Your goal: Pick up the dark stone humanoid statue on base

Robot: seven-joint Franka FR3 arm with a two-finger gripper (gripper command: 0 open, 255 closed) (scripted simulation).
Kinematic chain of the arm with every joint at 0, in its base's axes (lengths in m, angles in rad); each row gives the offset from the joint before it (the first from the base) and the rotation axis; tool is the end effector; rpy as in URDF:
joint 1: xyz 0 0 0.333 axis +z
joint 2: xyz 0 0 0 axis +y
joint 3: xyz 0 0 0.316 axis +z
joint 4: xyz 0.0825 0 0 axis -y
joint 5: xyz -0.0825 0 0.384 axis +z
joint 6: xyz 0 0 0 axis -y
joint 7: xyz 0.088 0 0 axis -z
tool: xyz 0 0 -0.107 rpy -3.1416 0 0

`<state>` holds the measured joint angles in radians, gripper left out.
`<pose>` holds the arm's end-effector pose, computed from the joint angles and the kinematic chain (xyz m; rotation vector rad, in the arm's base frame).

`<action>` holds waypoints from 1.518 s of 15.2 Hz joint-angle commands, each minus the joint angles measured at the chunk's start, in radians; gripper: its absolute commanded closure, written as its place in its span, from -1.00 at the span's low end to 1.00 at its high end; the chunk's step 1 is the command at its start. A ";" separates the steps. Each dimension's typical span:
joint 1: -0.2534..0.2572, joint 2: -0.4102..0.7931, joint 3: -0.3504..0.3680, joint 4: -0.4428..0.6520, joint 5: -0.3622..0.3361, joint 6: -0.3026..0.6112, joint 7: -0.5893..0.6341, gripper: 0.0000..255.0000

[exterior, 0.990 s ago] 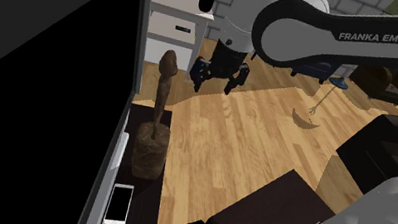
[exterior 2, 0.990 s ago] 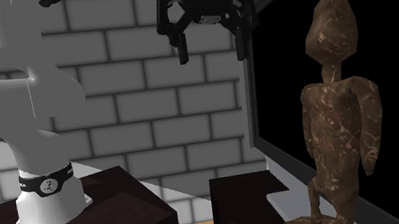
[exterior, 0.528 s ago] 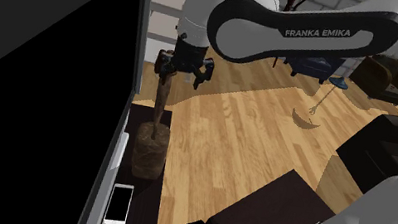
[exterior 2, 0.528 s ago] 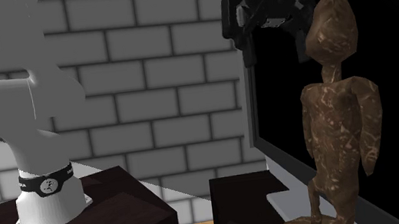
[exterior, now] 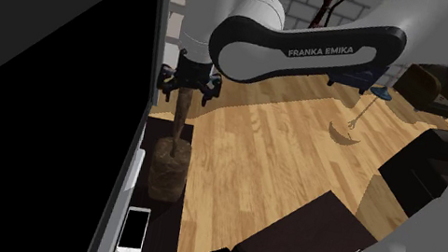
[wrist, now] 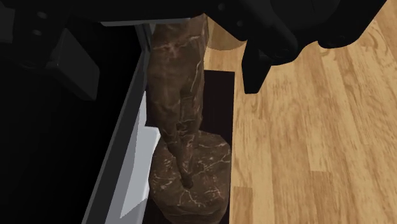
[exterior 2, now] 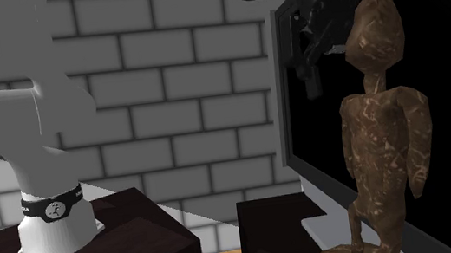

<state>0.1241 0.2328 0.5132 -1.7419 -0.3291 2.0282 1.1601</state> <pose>0.5301 0.3419 0.4625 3.0143 -0.6205 0.3120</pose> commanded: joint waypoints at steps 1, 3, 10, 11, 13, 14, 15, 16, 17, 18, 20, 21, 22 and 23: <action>0.001 0.011 -0.003 -0.015 -0.009 0.024 0.009 -1.00; 0.001 0.013 -0.003 -0.021 -0.011 0.031 0.011 -1.00; -0.001 0.011 -0.004 -0.025 -0.011 0.034 0.009 1.00; -0.001 0.011 -0.004 -0.026 -0.011 0.035 0.009 1.00; 0.001 0.013 -0.003 -0.020 -0.011 0.031 0.011 1.00; 0.001 0.009 -0.002 -0.012 -0.008 0.019 0.007 1.00; 0.001 0.006 -0.001 -0.002 -0.004 0.007 0.003 1.00; 0.001 0.002 0.000 0.007 -0.001 -0.004 -0.001 1.00; 0.001 -0.001 0.001 0.017 0.002 -0.016 -0.004 1.00; 0.001 -0.003 0.002 0.027 0.005 -0.028 -0.008 1.00; 0.001 -0.008 0.003 0.047 0.011 -0.052 -0.015 1.00; 0.001 -0.010 0.004 0.058 0.013 -0.064 -0.018 1.00; 0.002 -0.012 0.005 0.069 0.016 -0.077 -0.022 1.00; 0.002 -0.014 0.005 0.080 0.018 -0.089 -0.025 1.00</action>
<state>0.1271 0.2227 0.5183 -1.6772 -0.3135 1.9525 1.1414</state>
